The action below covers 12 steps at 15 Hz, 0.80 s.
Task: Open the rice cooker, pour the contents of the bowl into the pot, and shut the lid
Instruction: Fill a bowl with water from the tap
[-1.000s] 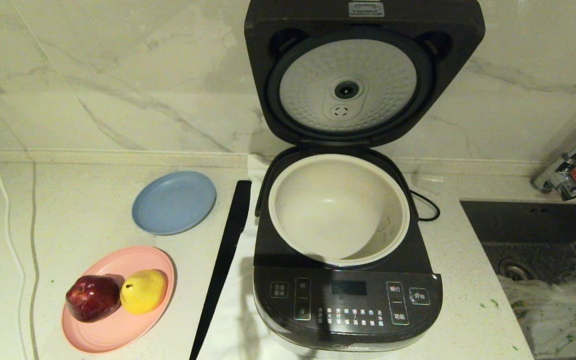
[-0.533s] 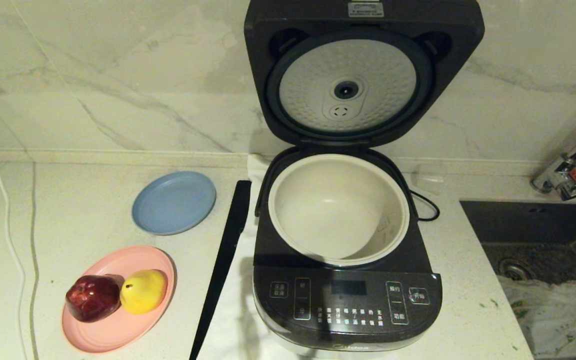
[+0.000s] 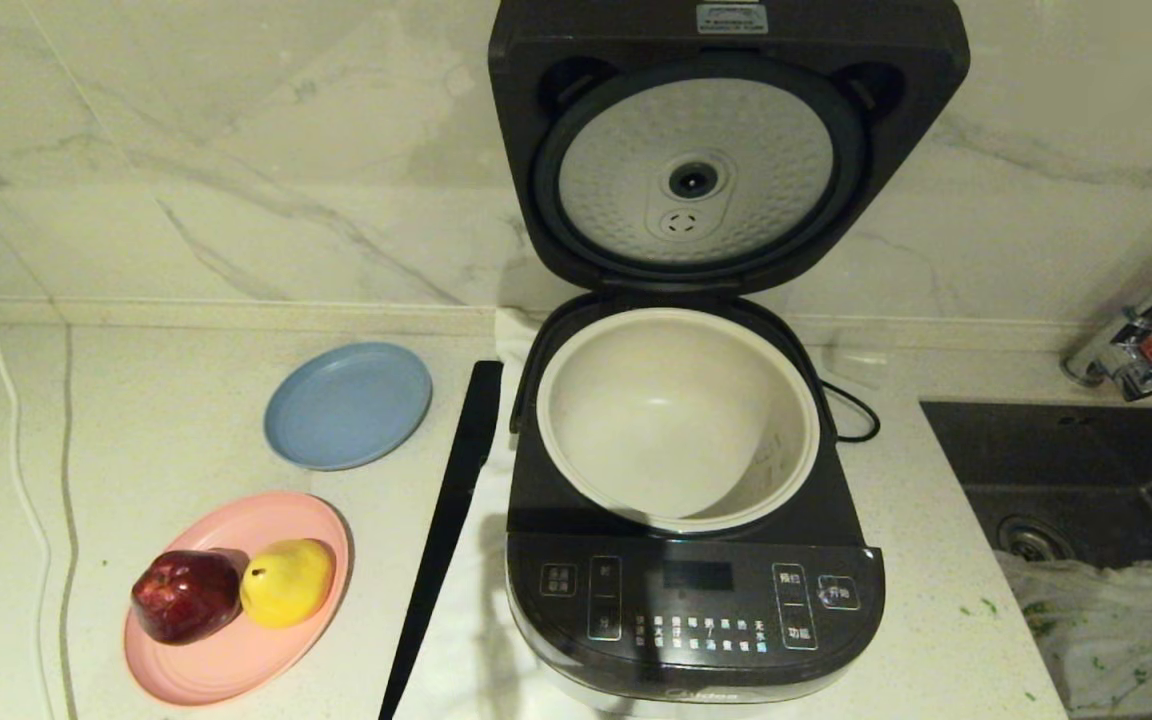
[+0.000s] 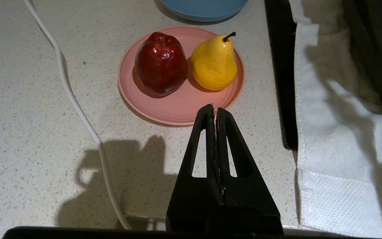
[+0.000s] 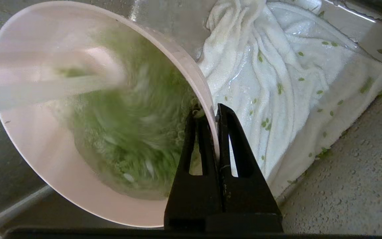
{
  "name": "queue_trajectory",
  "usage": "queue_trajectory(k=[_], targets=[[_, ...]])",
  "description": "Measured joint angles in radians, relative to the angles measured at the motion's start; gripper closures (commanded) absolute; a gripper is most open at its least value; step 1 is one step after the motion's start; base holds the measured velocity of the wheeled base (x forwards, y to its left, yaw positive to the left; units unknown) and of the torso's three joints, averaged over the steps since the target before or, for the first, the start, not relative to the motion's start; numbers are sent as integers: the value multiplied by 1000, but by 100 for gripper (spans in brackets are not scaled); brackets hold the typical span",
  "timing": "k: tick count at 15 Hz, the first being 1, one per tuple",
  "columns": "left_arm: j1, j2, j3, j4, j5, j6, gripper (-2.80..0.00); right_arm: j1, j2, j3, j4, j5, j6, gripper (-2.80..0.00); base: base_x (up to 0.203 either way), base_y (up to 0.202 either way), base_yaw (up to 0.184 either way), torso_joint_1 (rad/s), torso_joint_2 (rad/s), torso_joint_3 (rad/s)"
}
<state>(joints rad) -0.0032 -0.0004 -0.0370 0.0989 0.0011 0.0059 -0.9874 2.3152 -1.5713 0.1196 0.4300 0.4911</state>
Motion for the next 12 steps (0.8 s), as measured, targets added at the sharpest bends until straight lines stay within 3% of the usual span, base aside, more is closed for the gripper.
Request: queue_trajectory(k=[8, 12], targets=[[0, 0, 0, 0, 0, 0, 0, 2, -48, 13, 89, 2, -8, 0, 0, 0, 0, 0, 0, 0], [0, 0, 0, 0, 0, 0, 0, 25, -138, 133, 158, -1, -68, 0, 0, 0, 0, 0, 0, 0]])
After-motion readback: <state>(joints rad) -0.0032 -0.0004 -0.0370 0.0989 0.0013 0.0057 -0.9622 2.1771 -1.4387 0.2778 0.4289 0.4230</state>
